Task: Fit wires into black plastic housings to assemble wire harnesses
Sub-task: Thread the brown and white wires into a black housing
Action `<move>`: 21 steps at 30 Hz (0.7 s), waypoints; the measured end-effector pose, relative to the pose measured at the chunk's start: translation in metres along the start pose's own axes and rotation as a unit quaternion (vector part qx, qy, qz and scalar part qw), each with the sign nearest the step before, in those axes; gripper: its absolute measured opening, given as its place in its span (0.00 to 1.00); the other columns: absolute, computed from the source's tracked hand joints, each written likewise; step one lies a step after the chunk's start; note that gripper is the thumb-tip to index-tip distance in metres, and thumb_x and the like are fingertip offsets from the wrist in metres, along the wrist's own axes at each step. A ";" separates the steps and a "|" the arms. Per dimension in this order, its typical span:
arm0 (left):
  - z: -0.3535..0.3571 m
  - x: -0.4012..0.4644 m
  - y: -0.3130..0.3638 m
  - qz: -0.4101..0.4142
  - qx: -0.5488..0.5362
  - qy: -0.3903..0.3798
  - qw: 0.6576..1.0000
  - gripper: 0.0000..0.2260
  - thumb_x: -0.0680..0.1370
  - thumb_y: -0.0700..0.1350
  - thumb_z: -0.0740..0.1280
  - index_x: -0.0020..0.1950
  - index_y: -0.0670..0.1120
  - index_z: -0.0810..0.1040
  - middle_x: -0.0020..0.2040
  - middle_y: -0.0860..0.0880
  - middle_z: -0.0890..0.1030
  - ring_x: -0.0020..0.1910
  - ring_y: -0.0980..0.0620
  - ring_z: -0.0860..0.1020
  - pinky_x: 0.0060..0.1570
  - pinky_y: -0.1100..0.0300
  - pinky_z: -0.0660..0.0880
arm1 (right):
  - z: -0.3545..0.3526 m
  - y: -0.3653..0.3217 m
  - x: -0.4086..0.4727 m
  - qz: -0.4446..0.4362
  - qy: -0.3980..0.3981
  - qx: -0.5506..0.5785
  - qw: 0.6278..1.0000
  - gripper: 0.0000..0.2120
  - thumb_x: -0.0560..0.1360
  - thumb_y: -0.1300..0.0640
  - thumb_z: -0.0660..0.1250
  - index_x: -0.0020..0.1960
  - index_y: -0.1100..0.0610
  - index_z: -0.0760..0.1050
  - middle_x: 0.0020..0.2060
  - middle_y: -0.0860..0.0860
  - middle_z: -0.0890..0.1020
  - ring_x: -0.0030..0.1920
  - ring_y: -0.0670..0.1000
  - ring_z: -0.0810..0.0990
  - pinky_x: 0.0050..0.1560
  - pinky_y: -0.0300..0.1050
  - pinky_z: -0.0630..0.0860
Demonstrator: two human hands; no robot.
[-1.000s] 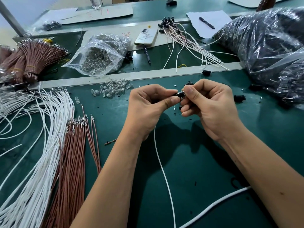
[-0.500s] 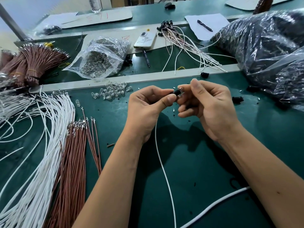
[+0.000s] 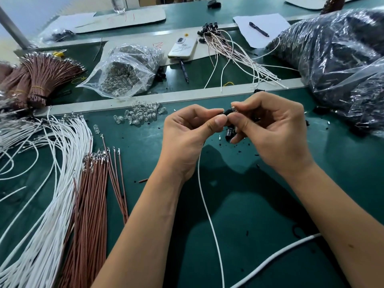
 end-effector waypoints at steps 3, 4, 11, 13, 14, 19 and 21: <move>0.000 -0.001 0.000 -0.001 -0.003 0.000 1.000 0.05 0.67 0.40 0.77 0.36 0.48 0.85 0.42 0.46 0.86 0.40 0.47 0.82 0.44 0.60 0.78 | 0.001 0.001 0.000 0.001 -0.010 0.004 1.000 0.08 0.76 0.63 0.76 0.48 0.68 0.80 0.36 0.48 0.83 0.31 0.52 0.83 0.31 0.58 0.83; 0.001 -0.002 0.000 -0.002 -0.004 0.000 1.000 0.04 0.66 0.40 0.77 0.36 0.48 0.85 0.42 0.45 0.86 0.40 0.47 0.82 0.44 0.60 0.78 | 0.002 0.001 0.000 0.001 -0.015 0.005 1.000 0.07 0.76 0.64 0.76 0.48 0.67 0.80 0.36 0.47 0.83 0.32 0.51 0.84 0.32 0.57 0.84; 0.002 -0.004 -0.002 -0.011 -0.017 0.005 1.000 0.04 0.67 0.38 0.75 0.37 0.46 0.83 0.42 0.44 0.86 0.40 0.48 0.83 0.44 0.60 0.78 | 0.003 0.001 -0.001 0.003 -0.020 0.004 1.000 0.10 0.77 0.64 0.75 0.46 0.70 0.77 0.36 0.54 0.80 0.35 0.50 0.85 0.35 0.49 0.85; 0.002 -0.003 -0.002 -0.011 -0.014 0.008 1.000 0.04 0.67 0.38 0.76 0.37 0.46 0.84 0.41 0.44 0.86 0.40 0.47 0.83 0.44 0.60 0.78 | 0.003 0.002 -0.002 0.003 -0.018 0.003 1.000 0.10 0.77 0.63 0.75 0.46 0.70 0.77 0.36 0.53 0.81 0.35 0.50 0.85 0.35 0.49 0.85; 0.002 -0.003 -0.002 -0.013 -0.013 0.012 1.000 0.04 0.67 0.38 0.76 0.38 0.46 0.83 0.41 0.43 0.86 0.40 0.47 0.82 0.44 0.60 0.78 | 0.004 0.003 -0.002 0.003 -0.015 0.004 1.000 0.10 0.77 0.63 0.75 0.46 0.70 0.77 0.37 0.53 0.81 0.35 0.50 0.85 0.35 0.49 0.85; 0.003 -0.003 0.001 -0.021 -0.005 0.028 0.999 0.04 0.67 0.37 0.75 0.38 0.44 0.83 0.41 0.44 0.86 0.38 0.50 0.83 0.44 0.61 0.79 | 0.004 0.004 -0.001 0.015 0.001 -0.005 1.000 0.10 0.78 0.60 0.75 0.48 0.67 0.79 0.38 0.54 0.82 0.34 0.53 0.85 0.34 0.50 0.85; 0.007 -0.002 0.003 -0.030 0.001 0.048 0.998 0.06 0.67 0.36 0.76 0.38 0.44 0.81 0.41 0.44 0.86 0.39 0.50 0.83 0.46 0.60 0.79 | 0.003 0.002 0.001 0.029 -0.003 -0.007 1.000 0.06 0.80 0.60 0.73 0.53 0.63 0.82 0.41 0.54 0.83 0.37 0.54 0.85 0.34 0.51 0.85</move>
Point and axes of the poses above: each hand's wrist, its own x-axis towards the middle knuckle, its own z-axis out of the palm, y = z × x, the point moved 4 cm from there along x, towards the middle knuckle
